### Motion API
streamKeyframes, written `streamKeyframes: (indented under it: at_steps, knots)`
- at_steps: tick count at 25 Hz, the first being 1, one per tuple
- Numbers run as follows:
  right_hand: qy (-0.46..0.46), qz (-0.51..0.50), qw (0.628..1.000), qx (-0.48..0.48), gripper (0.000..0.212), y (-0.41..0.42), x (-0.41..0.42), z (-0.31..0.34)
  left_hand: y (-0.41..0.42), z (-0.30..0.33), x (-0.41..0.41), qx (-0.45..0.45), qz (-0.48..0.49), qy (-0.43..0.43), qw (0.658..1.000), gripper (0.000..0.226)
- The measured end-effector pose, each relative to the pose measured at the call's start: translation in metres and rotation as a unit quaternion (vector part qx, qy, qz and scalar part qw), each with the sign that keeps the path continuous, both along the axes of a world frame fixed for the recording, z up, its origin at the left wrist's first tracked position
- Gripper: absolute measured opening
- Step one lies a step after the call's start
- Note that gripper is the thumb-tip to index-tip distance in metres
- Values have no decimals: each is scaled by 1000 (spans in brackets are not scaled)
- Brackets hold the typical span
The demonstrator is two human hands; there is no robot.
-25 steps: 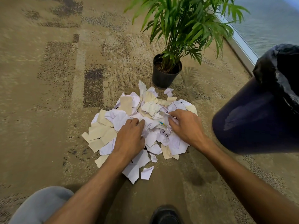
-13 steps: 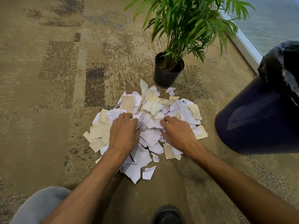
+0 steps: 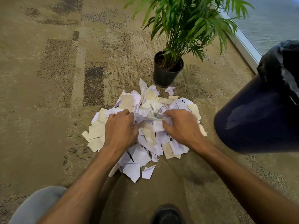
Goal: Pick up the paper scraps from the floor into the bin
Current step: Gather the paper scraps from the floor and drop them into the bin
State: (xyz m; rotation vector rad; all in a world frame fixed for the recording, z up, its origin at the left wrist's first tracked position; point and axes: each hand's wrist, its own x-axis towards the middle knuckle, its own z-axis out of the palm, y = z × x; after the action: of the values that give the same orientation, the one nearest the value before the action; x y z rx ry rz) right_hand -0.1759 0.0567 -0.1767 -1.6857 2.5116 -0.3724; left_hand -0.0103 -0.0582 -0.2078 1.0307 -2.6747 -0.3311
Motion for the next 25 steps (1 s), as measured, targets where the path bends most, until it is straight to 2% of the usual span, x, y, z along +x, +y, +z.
streamKeyframes:
  at_steps: [3, 8, 10, 12, 13, 14, 15, 17, 19, 23, 25]
  knots:
    - [15, 44, 997, 54, 19, -2, 19, -21, 1, -11, -2, 44, 0, -37, 998, 25]
    - [22, 64, 994, 80, 36, 6, 27, -29, -3, -19, 0, 77, 6, -30, 997, 26]
    - [6, 60, 991, 121, 60, 10, 32, -26, -3, -20, 0, 79, 5, -30, 996, 26]
    - [12, 51, 982, 179, 93, 11, 41, -25, -3, -21, 0, 78, 6, -28, 997, 24]
    - [24, 49, 978, 201, 103, 11, 46, -28, -3, -21, -1, 78, 8, -26, 997, 24]
    - [37, 47, 977, 207, 105, 10, 49, -32, -2, -20, 0, 79, 9, -24, 997, 24]
    - [58, 45, 979, 191, 98, 8, 51, -37, -2, -20, 0, 80, 10, -20, 997, 24]
    - [109, 40, 987, 115, 66, 6, 50, -44, -2, -19, 0, 82, 14, -13, 996, 27]
    - [135, 37, 987, 83, 41, 3, 44, -47, -2, -19, 0, 83, 17, -10, 996, 29]
    - [157, 29, 983, 87, 14, 2, 35, -50, -1, -17, 0, 89, 17, -1, 996, 30]
    - [113, 12, 993, 40, 10, 5, 30, -47, -2, -16, 0, 103, 22, 16, 994, 29]
